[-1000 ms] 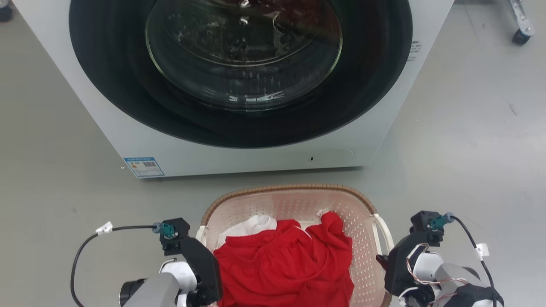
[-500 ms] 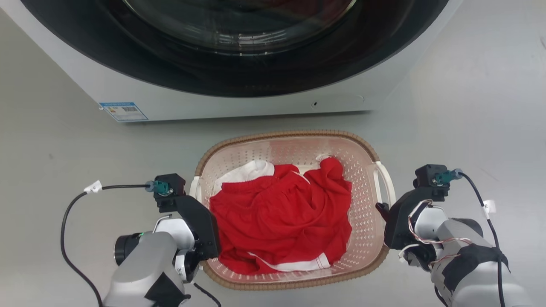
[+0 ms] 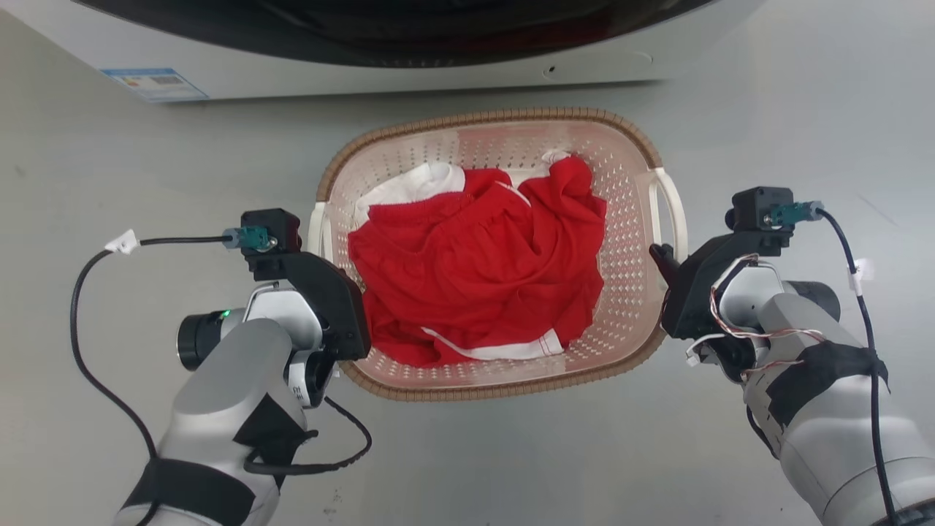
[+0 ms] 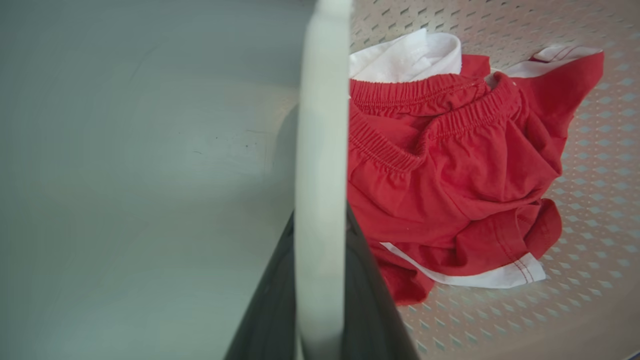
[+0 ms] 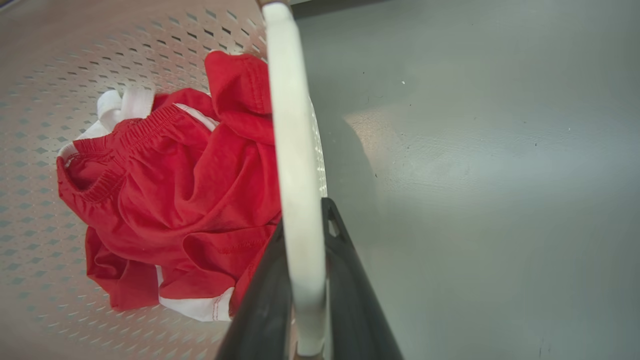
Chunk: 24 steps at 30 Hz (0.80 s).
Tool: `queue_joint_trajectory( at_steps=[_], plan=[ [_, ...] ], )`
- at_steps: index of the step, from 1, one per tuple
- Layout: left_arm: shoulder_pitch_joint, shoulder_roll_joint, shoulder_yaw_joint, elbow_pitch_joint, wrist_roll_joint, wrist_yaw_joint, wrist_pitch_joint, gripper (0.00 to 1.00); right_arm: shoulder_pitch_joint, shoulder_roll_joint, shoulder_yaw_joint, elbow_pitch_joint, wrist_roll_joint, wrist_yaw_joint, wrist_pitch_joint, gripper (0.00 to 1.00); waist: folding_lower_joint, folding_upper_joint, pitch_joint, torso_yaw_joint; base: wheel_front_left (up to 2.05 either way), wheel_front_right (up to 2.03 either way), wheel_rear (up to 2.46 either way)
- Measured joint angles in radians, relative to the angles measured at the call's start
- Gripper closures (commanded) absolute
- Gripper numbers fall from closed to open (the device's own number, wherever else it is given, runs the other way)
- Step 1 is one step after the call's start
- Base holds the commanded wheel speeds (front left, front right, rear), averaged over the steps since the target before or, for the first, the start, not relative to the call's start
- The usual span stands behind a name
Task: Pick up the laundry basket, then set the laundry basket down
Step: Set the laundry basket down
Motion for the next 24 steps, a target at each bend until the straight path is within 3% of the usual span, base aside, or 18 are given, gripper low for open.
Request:
queue_joint_trajectory(
  at_steps=[14, 24],
  plan=[
    [-0.083, 0.0, 0.014, 0.018, 0.004, -0.001, -0.071, 1.0, -0.077, -0.004, -0.009, -0.001, 0.0, -0.004, -0.052, 1.0, 0.0, 0.0, 0.178, -0.01, 0.0, 0.0, 0.0],
    [-0.097, -0.007, 0.012, 0.043, 0.008, -0.011, -0.108, 1.0, -0.086, -0.002, -0.008, 0.018, 0.0, -0.002, -0.083, 1.0, -0.0003, -0.0002, 0.211, -0.013, 0.0, 0.0, 0.0]
  ],
)
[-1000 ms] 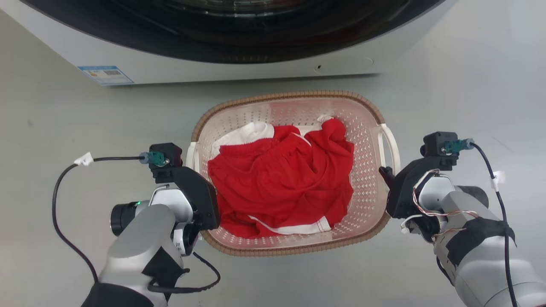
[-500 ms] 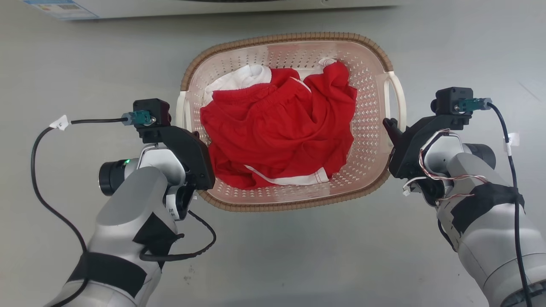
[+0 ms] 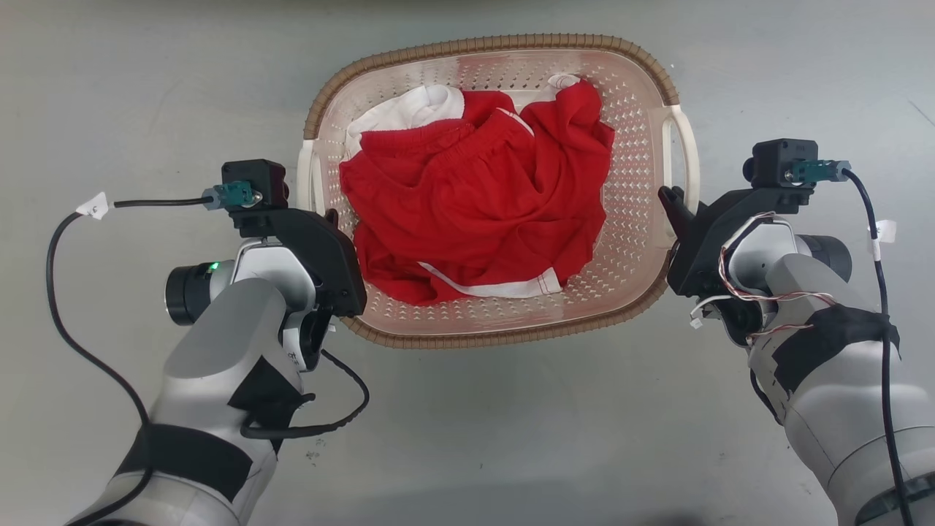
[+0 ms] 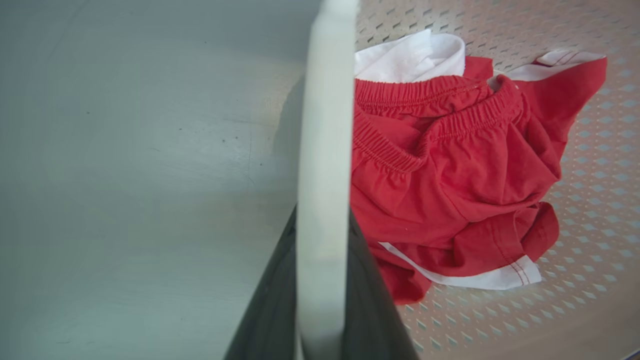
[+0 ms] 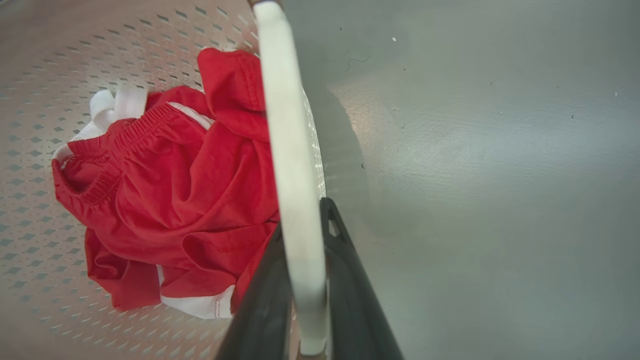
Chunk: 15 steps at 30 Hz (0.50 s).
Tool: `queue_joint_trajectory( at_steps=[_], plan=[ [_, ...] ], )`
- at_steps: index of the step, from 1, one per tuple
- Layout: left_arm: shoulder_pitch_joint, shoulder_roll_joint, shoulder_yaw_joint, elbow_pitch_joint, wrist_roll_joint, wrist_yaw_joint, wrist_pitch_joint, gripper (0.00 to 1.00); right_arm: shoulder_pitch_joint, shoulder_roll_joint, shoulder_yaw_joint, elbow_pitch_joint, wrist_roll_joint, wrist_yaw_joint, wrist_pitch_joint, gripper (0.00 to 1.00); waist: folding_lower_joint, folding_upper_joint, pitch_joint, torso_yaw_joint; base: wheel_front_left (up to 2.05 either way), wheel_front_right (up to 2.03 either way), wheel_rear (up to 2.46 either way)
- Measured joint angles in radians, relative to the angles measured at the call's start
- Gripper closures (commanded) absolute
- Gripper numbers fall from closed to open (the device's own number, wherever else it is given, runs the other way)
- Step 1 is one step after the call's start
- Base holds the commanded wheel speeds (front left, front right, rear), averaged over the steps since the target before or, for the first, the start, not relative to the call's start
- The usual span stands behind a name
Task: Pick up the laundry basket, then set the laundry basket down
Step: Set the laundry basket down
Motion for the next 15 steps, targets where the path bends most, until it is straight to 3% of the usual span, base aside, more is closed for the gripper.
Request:
queue_joint_trajectory(
  at_steps=[4, 5, 6, 7, 8, 15],
  plan=[
    [-0.001, -0.004, -0.002, 0.012, 0.0, -0.001, -0.008, 1.0, -0.001, 0.001, 0.0, 0.007, 0.0, 0.002, -0.003, 1.0, 0.0, 0.0, 0.001, 0.001, 0.0, 0.0, 0.0],
    [-0.002, -0.005, -0.003, 0.014, 0.0, -0.001, -0.009, 1.0, -0.001, 0.001, 0.0, 0.009, 0.0, 0.003, -0.003, 0.7, 0.0, 0.0, 0.001, 0.001, 0.0, 0.0, 0.0],
    [-0.003, -0.005, -0.004, 0.016, 0.0, -0.002, -0.009, 0.64, -0.002, 0.002, 0.0, 0.01, 0.0, 0.003, -0.004, 0.0, 0.0, 0.0, 0.001, 0.002, 0.0, 0.0, 0.0],
    [-0.005, -0.006, -0.004, 0.02, 0.0, -0.01, -0.009, 0.18, -0.002, 0.002, -0.001, 0.012, 0.0, 0.003, -0.004, 0.0, 0.0, 0.0, 0.001, 0.002, 0.0, 0.0, 0.0],
    [-0.008, -0.003, -0.004, 0.025, 0.0, -0.009, -0.009, 0.0, -0.004, 0.0, -0.001, 0.015, 0.0, 0.002, -0.004, 0.0, 0.0, 0.0, 0.0, 0.002, 0.0, 0.0, 0.0],
    [-0.011, 0.013, -0.004, 0.044, 0.0, -0.01, -0.019, 0.0, -0.005, -0.008, -0.002, 0.03, 0.001, -0.001, -0.008, 0.0, 0.0, 0.0, -0.008, 0.004, 0.0, 0.0, 0.0]
  ],
)
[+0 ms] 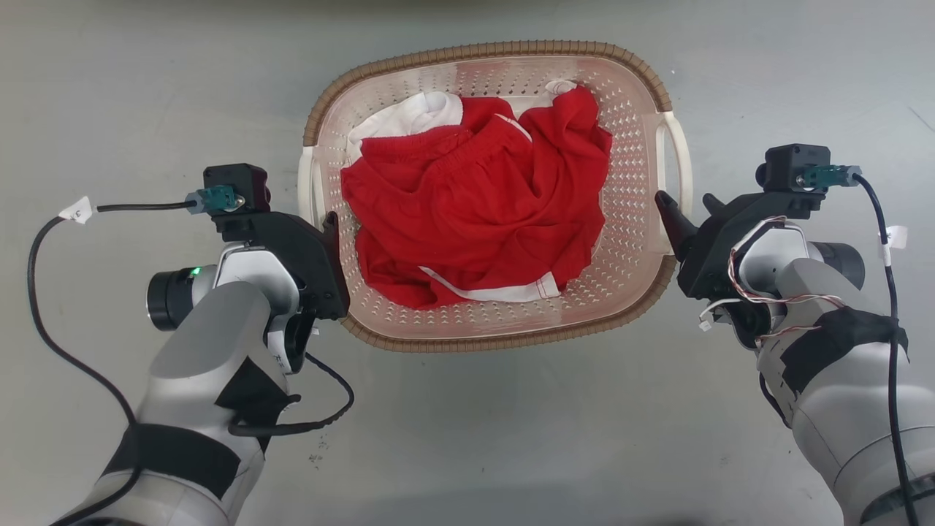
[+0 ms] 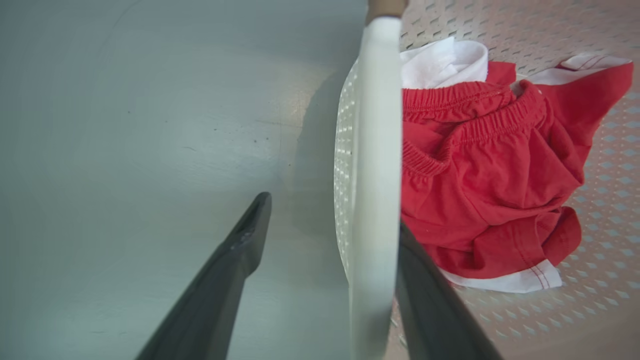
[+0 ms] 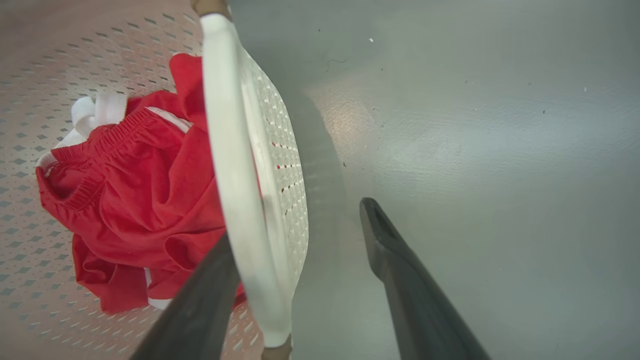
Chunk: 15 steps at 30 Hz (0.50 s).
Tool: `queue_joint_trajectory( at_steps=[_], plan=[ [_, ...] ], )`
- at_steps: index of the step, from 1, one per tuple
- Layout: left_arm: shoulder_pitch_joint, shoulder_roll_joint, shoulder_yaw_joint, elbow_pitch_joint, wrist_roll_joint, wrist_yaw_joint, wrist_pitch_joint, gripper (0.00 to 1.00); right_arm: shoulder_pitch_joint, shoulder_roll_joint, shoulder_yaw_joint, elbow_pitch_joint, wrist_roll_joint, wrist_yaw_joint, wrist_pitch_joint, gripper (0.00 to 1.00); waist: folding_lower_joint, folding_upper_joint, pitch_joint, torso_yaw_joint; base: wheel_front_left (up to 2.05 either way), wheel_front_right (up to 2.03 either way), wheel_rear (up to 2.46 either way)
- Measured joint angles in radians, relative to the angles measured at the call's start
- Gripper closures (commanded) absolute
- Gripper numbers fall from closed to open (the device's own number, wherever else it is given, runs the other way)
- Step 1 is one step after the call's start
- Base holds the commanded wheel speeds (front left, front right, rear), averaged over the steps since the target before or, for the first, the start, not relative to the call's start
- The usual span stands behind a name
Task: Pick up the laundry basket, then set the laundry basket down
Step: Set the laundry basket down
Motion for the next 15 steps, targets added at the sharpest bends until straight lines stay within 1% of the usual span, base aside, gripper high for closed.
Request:
queue_joint_trajectory(
  at_steps=[2, 9, 15],
  plan=[
    [0.0, -0.001, 0.0, 0.004, 0.0, -0.008, -0.003, 0.0, 0.0, 0.0, 0.001, 0.004, 0.001, 0.0, -0.002, 0.0, 0.0, 0.0001, -0.006, 0.001, 0.0, 0.0, 0.0],
    [0.001, -0.002, 0.002, 0.016, -0.009, -0.008, -0.017, 0.0, 0.008, 0.004, 0.004, 0.015, 0.004, 0.001, -0.003, 0.0, 0.0, 0.0, -0.045, 0.004, 0.0, 0.0, 0.0],
    [0.017, -0.002, 0.006, 0.025, -0.012, -0.025, -0.04, 0.0, 0.034, 0.013, -0.003, 0.021, 0.026, 0.003, -0.022, 0.0, 0.0, 0.0, -0.101, 0.006, 0.0, 0.0, 0.0]
  ],
)
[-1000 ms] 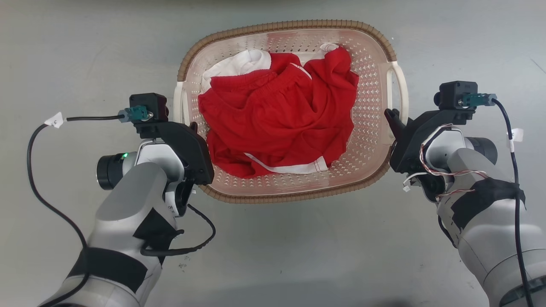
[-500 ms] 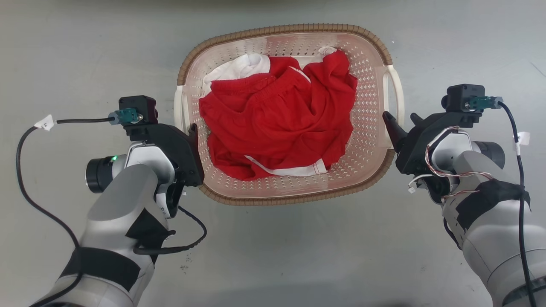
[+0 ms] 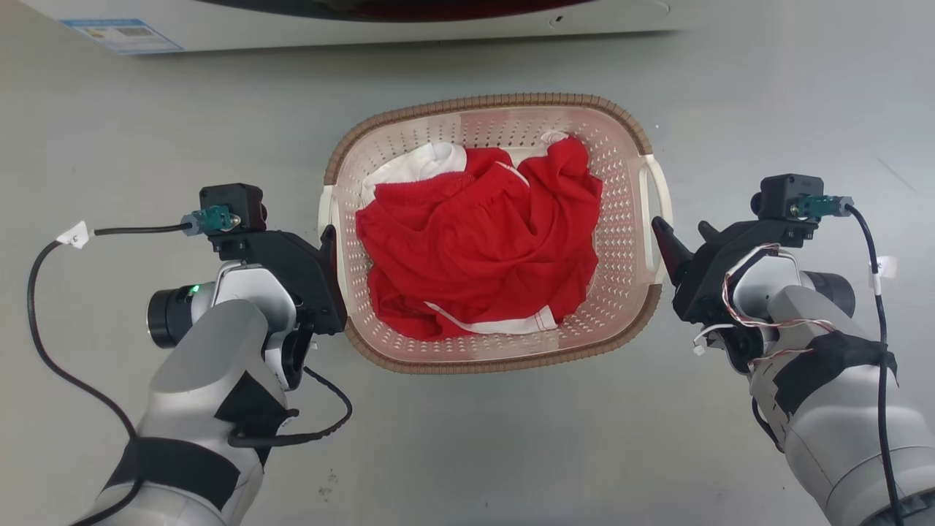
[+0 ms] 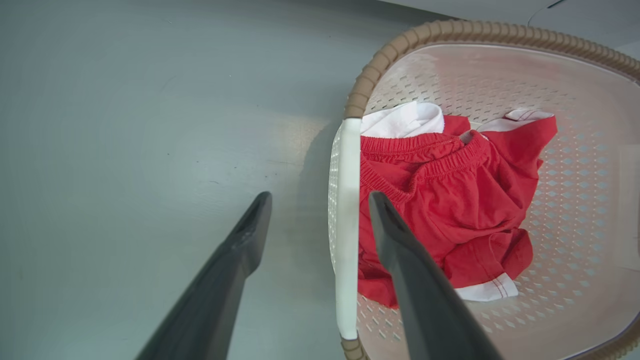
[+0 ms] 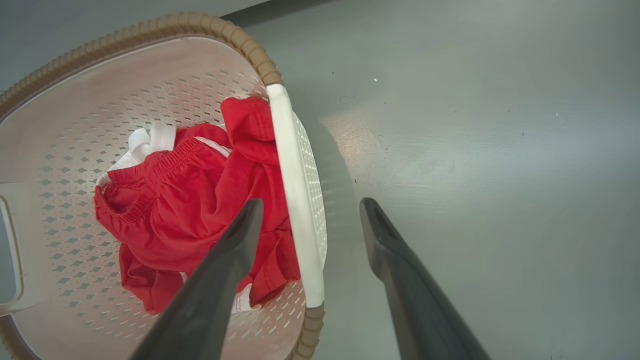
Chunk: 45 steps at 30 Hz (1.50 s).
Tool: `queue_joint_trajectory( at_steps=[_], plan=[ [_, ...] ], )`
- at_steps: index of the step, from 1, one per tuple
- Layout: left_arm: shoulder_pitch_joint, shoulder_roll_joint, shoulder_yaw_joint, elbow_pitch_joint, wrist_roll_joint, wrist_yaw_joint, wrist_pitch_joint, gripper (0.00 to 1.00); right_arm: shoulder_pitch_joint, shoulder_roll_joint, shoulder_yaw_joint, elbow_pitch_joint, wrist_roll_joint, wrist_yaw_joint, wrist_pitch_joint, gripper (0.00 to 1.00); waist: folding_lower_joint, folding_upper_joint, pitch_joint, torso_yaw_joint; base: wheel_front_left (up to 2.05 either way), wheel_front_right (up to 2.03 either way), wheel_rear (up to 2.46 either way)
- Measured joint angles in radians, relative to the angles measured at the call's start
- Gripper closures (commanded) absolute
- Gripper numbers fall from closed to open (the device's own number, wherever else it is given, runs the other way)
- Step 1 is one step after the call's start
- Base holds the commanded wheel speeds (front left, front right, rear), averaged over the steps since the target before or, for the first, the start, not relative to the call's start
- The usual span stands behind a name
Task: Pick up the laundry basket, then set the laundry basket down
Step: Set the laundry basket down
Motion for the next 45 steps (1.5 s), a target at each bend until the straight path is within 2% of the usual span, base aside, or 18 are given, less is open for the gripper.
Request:
queue_joint_trajectory(
  at_steps=[12, 23, 36, 45],
  plan=[
    [0.077, 0.001, -0.015, 0.011, 0.003, -0.044, -0.111, 0.0, 0.089, -0.002, 0.021, 0.006, -0.007, 0.004, -0.098, 0.0, -0.0001, 0.0, -0.17, 0.001, 0.0, 0.0, 0.0],
    [0.185, 0.011, -0.033, 0.014, 0.025, -0.062, -0.246, 0.0, 0.202, -0.005, 0.037, -0.005, -0.025, 0.004, -0.239, 0.0, -0.0002, -0.0001, -0.331, 0.005, 0.0, 0.0, 0.0],
    [0.311, 0.02, -0.027, -0.03, 0.044, -0.058, -0.277, 0.0, 0.349, 0.001, 0.032, -0.049, -0.033, -0.001, -0.307, 0.0, -0.0001, -0.0002, -0.52, 0.014, 0.0, 0.0, 0.0],
    [0.407, 0.046, 0.002, -0.147, 0.067, -0.007, -0.277, 0.0, 0.437, -0.004, 0.02, -0.139, -0.053, -0.028, -0.308, 0.0, -0.0001, -0.0002, -0.62, 0.014, 0.0, 0.0, 0.0]
  ],
)
